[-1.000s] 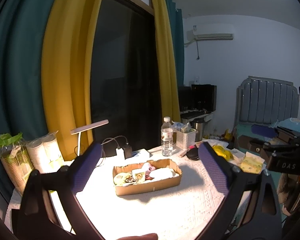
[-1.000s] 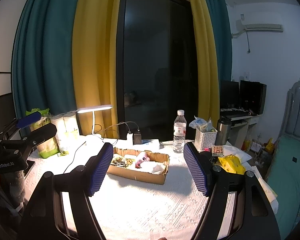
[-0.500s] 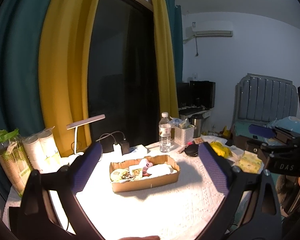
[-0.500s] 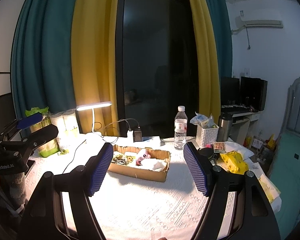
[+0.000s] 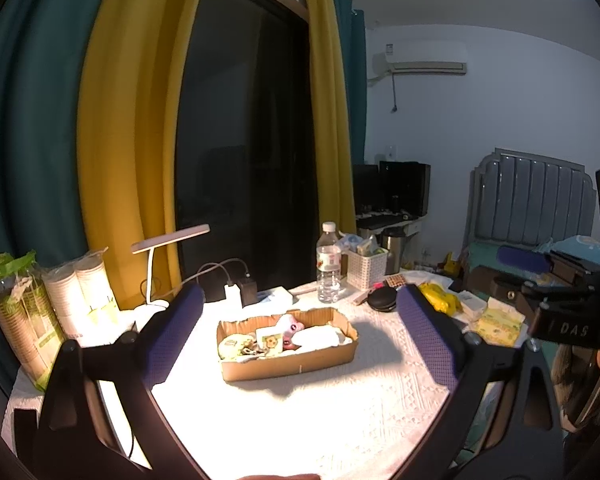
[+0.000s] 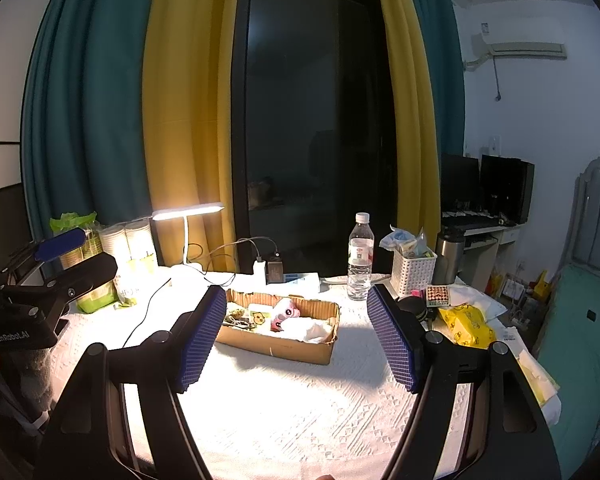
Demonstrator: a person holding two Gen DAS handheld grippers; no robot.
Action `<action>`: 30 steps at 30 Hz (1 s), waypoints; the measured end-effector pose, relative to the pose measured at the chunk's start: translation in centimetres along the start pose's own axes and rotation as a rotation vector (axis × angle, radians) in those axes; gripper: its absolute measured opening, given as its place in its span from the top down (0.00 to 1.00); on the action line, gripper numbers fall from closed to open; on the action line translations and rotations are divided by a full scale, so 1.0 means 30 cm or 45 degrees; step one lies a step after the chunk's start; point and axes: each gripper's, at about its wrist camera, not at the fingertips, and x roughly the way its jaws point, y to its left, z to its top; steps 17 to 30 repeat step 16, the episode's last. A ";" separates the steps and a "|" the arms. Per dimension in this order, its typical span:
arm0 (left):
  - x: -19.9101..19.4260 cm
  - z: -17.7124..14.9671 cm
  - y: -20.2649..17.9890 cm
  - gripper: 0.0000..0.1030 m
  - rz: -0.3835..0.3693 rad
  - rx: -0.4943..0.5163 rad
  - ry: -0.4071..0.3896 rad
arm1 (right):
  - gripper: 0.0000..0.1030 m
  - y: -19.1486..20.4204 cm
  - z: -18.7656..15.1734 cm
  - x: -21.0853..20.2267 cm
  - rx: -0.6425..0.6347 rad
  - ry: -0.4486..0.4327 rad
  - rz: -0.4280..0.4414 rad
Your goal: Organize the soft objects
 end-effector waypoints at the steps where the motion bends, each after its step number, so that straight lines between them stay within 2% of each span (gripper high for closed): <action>1: 0.000 -0.001 -0.001 0.04 -0.001 0.002 0.002 | 0.26 -0.001 0.002 -0.001 0.000 -0.002 -0.001; 30: 0.027 0.000 0.004 0.04 -0.011 -0.004 0.011 | 0.26 0.001 0.018 0.028 -0.005 0.012 0.014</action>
